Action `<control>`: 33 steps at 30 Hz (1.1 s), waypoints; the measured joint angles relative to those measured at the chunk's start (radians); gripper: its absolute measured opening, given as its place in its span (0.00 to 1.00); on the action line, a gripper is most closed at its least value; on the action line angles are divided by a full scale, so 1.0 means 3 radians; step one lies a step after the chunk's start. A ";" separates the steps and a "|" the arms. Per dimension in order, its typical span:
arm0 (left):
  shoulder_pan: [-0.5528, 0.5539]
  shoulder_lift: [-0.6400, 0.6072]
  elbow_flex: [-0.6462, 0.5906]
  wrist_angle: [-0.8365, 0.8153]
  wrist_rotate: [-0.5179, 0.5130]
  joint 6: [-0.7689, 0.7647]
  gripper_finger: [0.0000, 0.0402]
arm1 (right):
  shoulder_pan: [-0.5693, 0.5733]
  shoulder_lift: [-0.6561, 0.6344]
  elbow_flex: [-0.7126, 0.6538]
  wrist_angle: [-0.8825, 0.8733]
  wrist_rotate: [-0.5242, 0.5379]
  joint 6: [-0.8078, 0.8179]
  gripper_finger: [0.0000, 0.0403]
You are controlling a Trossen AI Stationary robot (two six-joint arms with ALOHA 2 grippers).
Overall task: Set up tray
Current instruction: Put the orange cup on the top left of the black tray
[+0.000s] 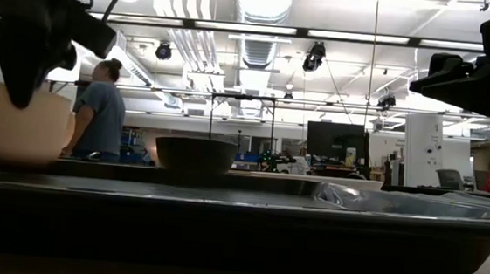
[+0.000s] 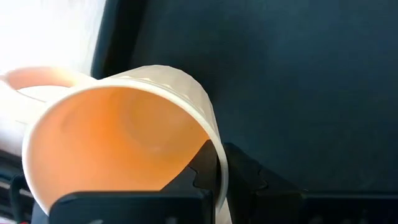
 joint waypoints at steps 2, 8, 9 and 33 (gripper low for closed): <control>0.0000 0.0000 -0.0061 0.0132 0.0013 0.0043 0.00 | 0.0000 0.0000 0.0000 0.0000 0.0000 0.0000 0.31; 0.0000 -0.0008 -0.0190 0.0331 0.0069 0.0057 0.00 | 0.0000 0.0000 -0.0001 0.0000 0.0000 0.0000 0.30; 0.0001 -0.0008 -0.0194 0.0335 0.0071 0.0058 0.00 | 0.0001 0.0000 -0.0001 0.0000 0.0000 -0.0001 0.31; 0.0008 0.0003 -0.0154 0.0329 0.0046 0.0063 0.02 | 0.0001 0.0000 0.0000 0.0000 0.0000 0.0000 0.31</control>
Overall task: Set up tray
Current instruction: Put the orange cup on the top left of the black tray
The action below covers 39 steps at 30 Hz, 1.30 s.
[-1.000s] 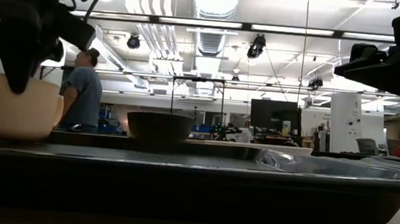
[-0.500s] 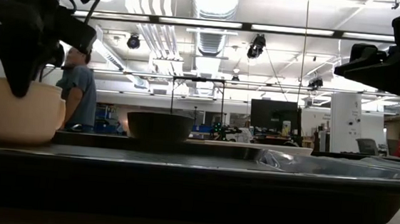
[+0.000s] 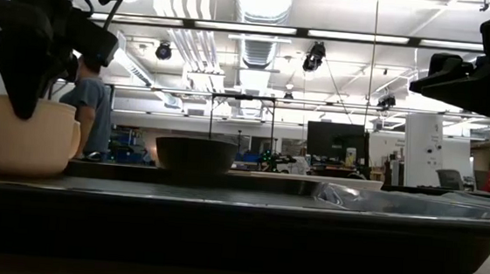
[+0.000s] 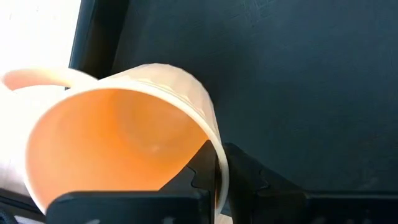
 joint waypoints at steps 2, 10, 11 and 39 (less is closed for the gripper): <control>0.0000 0.0000 -0.0001 0.0001 0.0000 0.0000 0.02 | -0.0001 0.0000 0.0000 0.0000 0.0000 0.0000 0.31; 0.0001 0.0000 0.0001 -0.0006 0.0001 0.0000 0.03 | -0.0001 0.0000 0.0000 0.0000 0.0000 0.0000 0.30; 0.0001 0.0000 0.0008 -0.0007 0.0001 0.0000 0.05 | 0.0000 0.0000 0.0000 0.0000 0.0000 0.0000 0.31; -0.0003 -0.0013 0.0937 -0.0036 -0.1163 0.0925 0.28 | 0.0000 -0.0001 0.0000 0.0000 0.0000 0.0000 0.30</control>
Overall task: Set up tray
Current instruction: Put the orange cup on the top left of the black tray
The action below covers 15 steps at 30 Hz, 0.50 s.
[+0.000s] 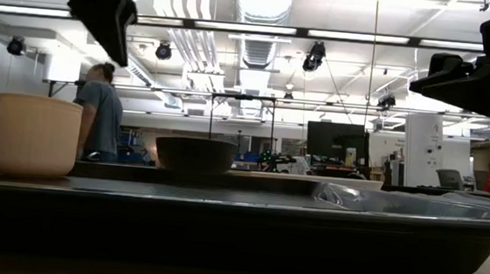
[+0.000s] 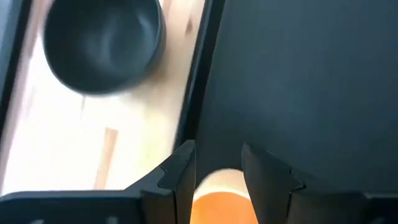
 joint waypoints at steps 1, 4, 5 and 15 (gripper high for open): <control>0.0000 0.0000 0.0018 0.0002 -0.0040 0.0044 0.28 | 0.0000 0.0001 0.0000 0.0000 0.0000 0.0000 0.30; 0.0002 0.0000 0.0034 0.0066 -0.0073 0.0256 0.28 | -0.0001 0.0000 -0.0001 0.0000 0.0000 -0.0001 0.30; 0.0010 0.0000 0.0034 0.0099 -0.0073 0.0351 0.28 | -0.0001 0.0001 -0.0001 0.0000 0.0000 0.0000 0.30; 0.0024 0.0006 -0.0111 0.0258 0.0769 0.0459 0.28 | 0.0000 0.0000 -0.0001 0.0000 0.0000 0.0000 0.30</control>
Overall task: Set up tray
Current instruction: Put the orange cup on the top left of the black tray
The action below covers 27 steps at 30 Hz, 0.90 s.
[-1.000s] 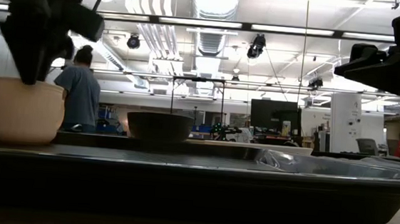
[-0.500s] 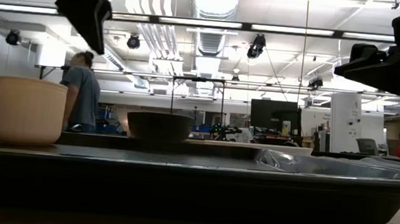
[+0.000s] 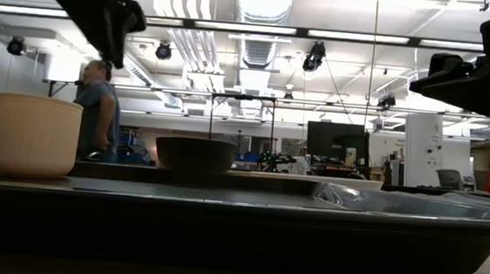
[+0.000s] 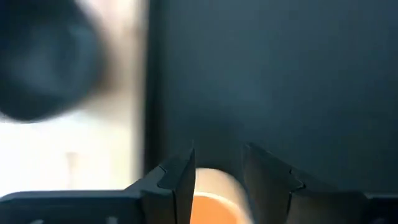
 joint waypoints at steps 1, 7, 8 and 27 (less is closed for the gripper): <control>-0.0002 0.0000 -0.0022 0.0076 0.0169 -0.0027 0.28 | 0.0000 0.0000 0.0000 0.0000 0.0000 0.0000 0.30; -0.0009 0.0000 -0.0275 0.0389 0.0704 -0.0237 0.28 | 0.0000 0.0001 0.0001 0.0000 0.0000 0.0000 0.31; -0.0009 0.0000 -0.0336 0.0390 0.0733 -0.0252 0.28 | -0.0001 0.0001 0.0001 0.0000 0.0000 0.0000 0.30; -0.0009 0.0000 -0.0761 0.0372 0.0977 -0.0638 0.28 | -0.0001 0.0001 0.0001 0.0000 0.0000 0.0000 0.30</control>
